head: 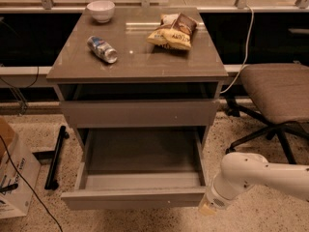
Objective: Close middle drawer
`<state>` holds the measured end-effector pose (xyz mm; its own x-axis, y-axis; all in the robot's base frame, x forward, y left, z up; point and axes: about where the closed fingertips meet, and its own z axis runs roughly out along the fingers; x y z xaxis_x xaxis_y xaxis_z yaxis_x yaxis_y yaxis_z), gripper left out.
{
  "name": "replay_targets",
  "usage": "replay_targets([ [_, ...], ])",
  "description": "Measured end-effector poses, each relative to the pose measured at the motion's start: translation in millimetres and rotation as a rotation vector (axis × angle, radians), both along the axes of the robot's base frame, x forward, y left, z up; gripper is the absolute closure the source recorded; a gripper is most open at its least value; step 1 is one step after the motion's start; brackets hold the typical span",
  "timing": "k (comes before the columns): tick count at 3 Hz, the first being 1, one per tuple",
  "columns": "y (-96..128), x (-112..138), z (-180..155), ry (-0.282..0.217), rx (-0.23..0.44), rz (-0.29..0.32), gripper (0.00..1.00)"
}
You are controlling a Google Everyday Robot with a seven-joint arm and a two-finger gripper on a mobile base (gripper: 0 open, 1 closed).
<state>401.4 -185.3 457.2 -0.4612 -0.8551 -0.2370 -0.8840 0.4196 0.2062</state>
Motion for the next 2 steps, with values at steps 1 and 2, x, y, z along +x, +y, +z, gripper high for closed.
replay_targets([
  [1, 9.8, 9.2, -13.8, -0.017, 0.004, -0.009, 1.0],
  [2, 39.1, 36.6, -44.9, -0.095, 0.006, 0.023, 1.0],
])
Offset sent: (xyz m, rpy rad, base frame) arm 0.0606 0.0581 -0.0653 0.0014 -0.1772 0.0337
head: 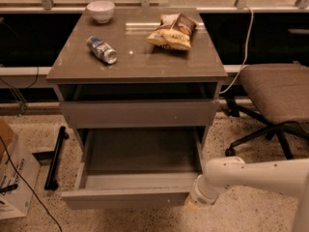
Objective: Close middle drawer
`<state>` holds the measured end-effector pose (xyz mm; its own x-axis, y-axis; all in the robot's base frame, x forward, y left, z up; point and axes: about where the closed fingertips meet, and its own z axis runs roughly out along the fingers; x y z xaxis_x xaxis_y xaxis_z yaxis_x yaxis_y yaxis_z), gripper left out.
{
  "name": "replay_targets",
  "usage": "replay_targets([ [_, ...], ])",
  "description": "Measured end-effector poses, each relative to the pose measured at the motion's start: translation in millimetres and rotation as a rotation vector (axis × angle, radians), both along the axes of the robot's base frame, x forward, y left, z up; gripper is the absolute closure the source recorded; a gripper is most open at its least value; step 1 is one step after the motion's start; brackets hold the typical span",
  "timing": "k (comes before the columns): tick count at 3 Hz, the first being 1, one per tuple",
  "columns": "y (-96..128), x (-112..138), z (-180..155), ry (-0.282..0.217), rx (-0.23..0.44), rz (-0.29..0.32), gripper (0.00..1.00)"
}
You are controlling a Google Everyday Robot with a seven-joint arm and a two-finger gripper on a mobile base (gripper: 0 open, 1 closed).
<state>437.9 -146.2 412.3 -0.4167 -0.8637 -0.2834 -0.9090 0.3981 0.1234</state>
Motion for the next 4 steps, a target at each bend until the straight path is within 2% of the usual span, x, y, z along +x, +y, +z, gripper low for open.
replay_targets([
  [1, 5.6, 7.0, -3.9, -0.017, 0.003, 0.007, 1.0],
  [2, 35.3, 59.8, -9.6, -0.104, 0.009, 0.069, 1.0],
  [3, 35.3, 59.8, -9.6, -0.104, 0.009, 0.069, 1.0],
  [4, 36.2, 86.6, -10.7, -0.16, 0.011, 0.064, 1.0],
])
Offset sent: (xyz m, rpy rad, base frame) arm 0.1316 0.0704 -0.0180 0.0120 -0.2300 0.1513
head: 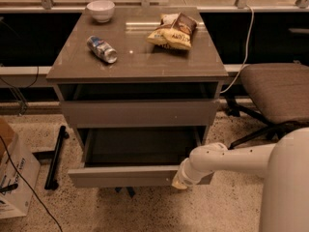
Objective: Close middle drawer
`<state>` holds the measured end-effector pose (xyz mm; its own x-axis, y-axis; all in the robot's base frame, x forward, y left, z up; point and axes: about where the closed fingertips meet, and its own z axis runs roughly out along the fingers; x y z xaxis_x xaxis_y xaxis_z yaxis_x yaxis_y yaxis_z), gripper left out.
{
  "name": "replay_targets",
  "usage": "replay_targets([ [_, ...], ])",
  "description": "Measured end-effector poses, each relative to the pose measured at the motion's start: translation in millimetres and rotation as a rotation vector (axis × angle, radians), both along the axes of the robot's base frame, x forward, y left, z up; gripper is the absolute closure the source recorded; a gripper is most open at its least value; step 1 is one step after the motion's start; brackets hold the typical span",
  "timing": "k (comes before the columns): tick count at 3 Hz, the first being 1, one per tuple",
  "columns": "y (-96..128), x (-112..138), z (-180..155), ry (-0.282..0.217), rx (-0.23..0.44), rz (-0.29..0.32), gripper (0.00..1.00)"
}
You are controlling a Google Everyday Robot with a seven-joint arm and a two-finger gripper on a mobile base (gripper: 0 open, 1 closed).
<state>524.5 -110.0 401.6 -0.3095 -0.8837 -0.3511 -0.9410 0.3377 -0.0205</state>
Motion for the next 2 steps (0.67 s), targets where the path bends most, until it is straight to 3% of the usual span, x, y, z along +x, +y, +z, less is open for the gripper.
replay_targets([
  [1, -1.8, 16.3, -0.8, -0.036, 0.007, -0.005, 1.0],
  [2, -8.0, 47.8, 2.2, -0.111, 0.013, -0.017, 1.0],
])
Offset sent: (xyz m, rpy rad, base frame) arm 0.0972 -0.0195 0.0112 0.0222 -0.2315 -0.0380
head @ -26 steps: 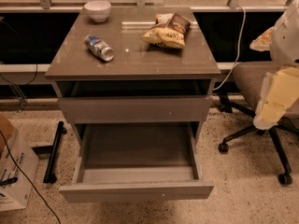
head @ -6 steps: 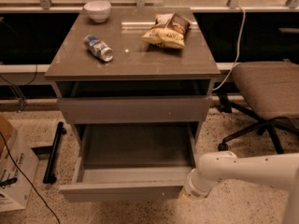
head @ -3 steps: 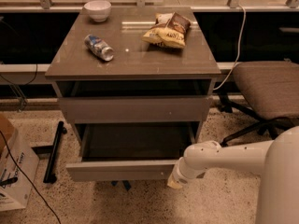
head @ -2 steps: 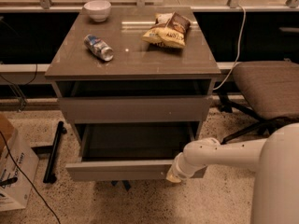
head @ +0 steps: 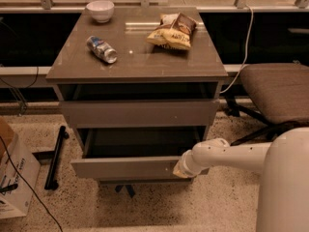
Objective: Close middle drawer
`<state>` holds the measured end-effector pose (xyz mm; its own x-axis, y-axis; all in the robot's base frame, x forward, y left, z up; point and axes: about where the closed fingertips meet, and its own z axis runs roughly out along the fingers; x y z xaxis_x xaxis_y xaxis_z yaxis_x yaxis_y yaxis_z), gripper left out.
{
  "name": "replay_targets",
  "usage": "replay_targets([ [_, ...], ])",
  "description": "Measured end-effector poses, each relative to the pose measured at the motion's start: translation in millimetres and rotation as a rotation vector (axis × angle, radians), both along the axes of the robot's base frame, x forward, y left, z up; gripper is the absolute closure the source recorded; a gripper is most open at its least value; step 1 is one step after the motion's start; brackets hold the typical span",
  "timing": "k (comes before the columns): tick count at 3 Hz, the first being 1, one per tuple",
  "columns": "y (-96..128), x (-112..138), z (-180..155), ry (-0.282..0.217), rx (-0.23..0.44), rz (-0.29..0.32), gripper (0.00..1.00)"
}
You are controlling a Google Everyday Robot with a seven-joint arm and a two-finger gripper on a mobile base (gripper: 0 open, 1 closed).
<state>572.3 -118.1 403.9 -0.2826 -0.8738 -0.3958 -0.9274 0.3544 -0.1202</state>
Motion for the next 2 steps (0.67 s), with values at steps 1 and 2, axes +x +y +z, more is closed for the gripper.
replay_targets([
  [1, -0.8, 24.7, 5.0, -0.058, 0.015, -0.001, 1.0],
  [2, -1.5, 53.3, 11.8, -0.112, 0.035, -0.011, 0.73],
])
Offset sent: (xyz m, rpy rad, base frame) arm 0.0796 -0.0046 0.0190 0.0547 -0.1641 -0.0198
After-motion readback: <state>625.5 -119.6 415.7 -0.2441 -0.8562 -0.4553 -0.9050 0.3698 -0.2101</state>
